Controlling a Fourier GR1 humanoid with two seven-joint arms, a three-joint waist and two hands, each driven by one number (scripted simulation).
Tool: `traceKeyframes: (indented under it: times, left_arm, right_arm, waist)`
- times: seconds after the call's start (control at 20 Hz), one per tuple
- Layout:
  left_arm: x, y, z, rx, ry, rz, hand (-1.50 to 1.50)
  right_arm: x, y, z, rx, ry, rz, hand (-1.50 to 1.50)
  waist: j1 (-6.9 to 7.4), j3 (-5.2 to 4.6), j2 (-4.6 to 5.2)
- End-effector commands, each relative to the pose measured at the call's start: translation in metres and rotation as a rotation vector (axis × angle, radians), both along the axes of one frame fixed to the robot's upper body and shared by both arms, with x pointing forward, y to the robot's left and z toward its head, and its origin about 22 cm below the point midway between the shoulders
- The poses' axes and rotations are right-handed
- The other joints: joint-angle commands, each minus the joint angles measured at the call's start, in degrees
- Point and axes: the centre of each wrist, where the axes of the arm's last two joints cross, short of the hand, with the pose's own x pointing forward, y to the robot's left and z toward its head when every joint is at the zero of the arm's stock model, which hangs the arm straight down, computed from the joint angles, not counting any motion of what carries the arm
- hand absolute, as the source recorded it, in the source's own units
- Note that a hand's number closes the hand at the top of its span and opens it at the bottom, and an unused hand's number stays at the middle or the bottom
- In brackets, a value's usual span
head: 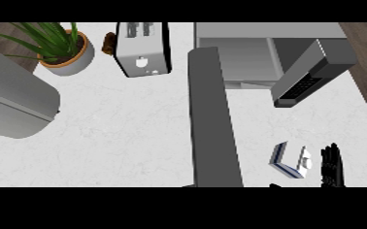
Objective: Pick up the milk, place it into the microwave and close the microwave
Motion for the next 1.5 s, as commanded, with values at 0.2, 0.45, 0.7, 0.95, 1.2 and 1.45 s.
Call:
traceKeyframes:
  times: [0.2, 0.45, 0.7, 0.95, 1.2, 1.45]
  left_arm:
    - [-0.017, 0.011, -0.015, 0.003, -0.005, -0.009, -1.50]
    - [-0.007, -0.019, 0.000, 0.001, -0.014, 0.012, -1.50]
    - [0.001, 0.006, -0.011, 0.001, 0.011, -0.012, -1.50]
    - [0.000, 0.016, -0.016, 0.007, -0.013, -0.021, -1.50]
    - [-0.011, 0.009, -0.005, 0.014, 0.004, -0.005, -1.50]
    - [0.004, -0.004, -0.006, 0.008, -0.002, -0.019, -1.50]
  right_arm:
    - [0.025, -0.008, -0.025, -0.015, 0.009, -0.017, -1.50]
    - [0.023, -0.005, -0.045, -0.049, 0.027, -0.028, -1.50]
    - [0.027, -0.010, -0.066, -0.024, 0.014, 0.026, 1.50]
    - [0.037, -0.033, -0.069, -0.050, -0.036, 0.115, 1.50]
    - [0.042, -0.004, -0.071, -0.127, -0.115, 0.079, 1.50]
    - [0.105, -0.004, -0.039, -0.087, -0.153, 0.249, 1.50]
  waist:
    - [0.22, -0.02, -0.01]
    - [0.09, -0.01, 0.01]
    - [0.08, 0.00, 0.06]
    - [0.50, 0.05, 0.12]
    - [0.23, 0.02, 0.04]
    - [0.43, 0.07, 0.24]
